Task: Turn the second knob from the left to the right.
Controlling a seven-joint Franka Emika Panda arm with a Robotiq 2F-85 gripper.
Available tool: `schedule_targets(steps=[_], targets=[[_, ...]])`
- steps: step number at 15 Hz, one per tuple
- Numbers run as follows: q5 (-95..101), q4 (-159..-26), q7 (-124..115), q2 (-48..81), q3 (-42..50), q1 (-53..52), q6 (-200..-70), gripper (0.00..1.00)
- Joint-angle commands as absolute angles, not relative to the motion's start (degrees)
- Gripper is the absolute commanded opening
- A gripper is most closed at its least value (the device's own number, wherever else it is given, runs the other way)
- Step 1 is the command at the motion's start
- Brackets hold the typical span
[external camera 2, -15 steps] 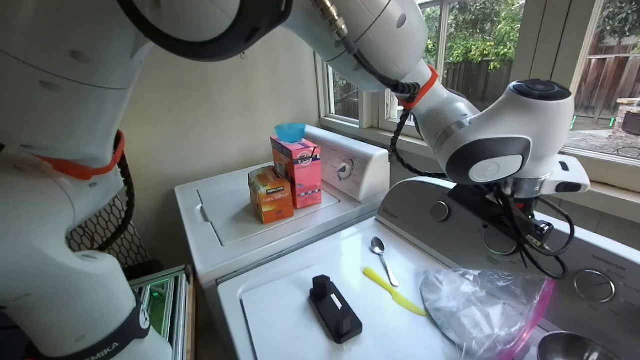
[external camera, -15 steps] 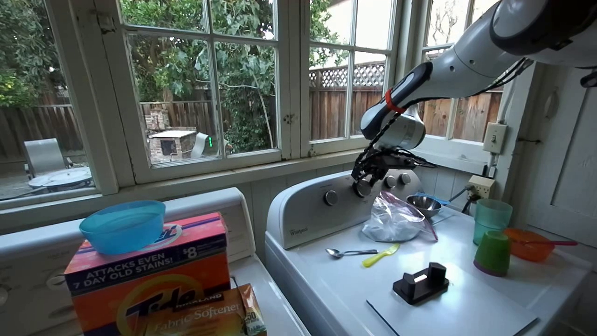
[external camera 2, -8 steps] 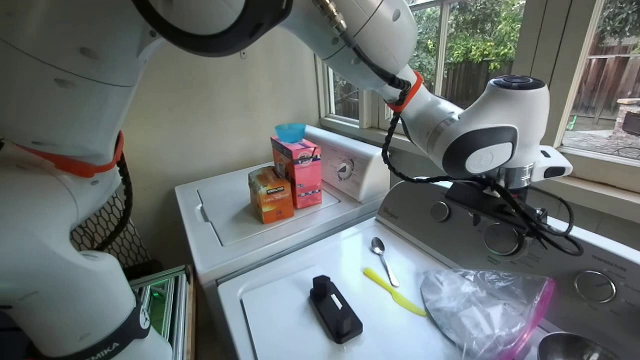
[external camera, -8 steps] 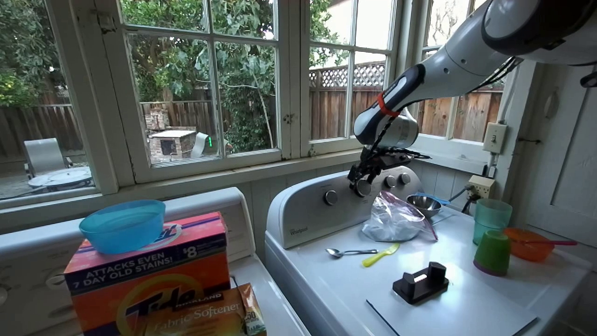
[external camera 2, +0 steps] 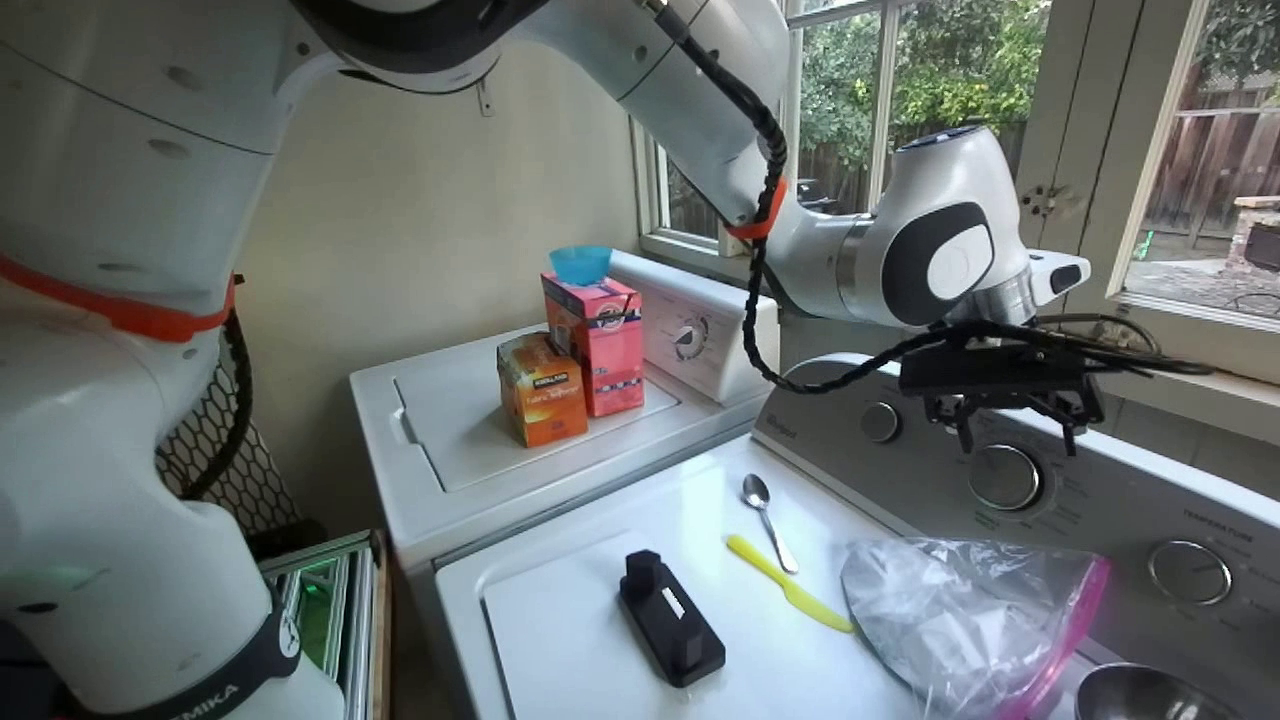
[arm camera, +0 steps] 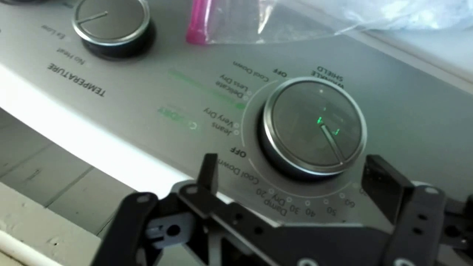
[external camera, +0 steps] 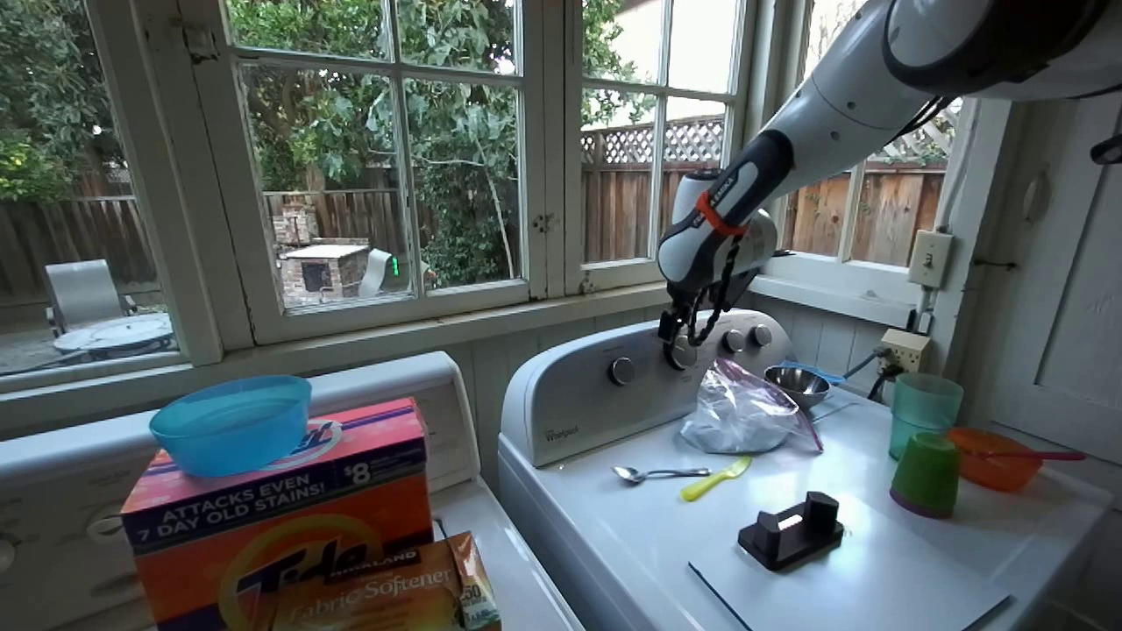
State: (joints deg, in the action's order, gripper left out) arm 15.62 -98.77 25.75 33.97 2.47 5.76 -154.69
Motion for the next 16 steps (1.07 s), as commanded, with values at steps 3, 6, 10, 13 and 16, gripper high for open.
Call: schedule_targets(steps=[3,6,10,13,16], targets=[[23.59,-103.99,22.55,31.1,6.36,2.19,-155.97,1.0],[22.15,-105.78,23.0,29.99,4.79,2.83,-155.39,1.0],[23.11,-107.01,21.09,30.15,5.52,1.93,-156.25,1.0],[25.05,-107.18,17.58,31.05,7.62,0.67,-158.88,1.0],[25.66,-107.15,15.73,31.62,8.38,0.01,-159.74,1.0]])
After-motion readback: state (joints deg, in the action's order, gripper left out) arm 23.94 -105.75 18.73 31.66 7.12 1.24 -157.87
